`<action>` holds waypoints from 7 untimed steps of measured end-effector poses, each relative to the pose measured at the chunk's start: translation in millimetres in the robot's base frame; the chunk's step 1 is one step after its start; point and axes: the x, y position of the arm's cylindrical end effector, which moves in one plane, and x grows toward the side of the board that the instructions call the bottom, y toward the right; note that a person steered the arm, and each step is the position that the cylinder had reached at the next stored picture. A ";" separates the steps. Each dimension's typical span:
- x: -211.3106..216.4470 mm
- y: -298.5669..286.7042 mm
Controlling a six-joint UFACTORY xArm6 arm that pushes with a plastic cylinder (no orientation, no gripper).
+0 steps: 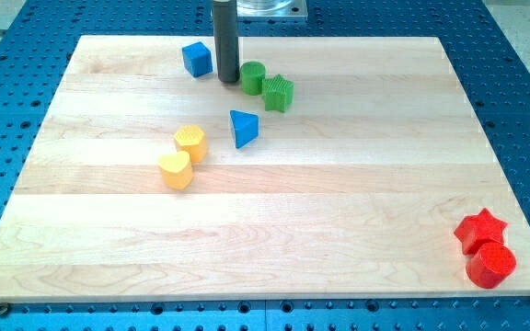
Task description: Move the blue blocks to the top left corner of the board
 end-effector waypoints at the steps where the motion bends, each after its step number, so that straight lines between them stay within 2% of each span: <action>1: 1.1 -21.7; 2: -8.9 21.5; 3: -19.3 -31.5; 4: -19.6 -119.6; 6: -11.5 -129.1; 7: -26.4 -130.2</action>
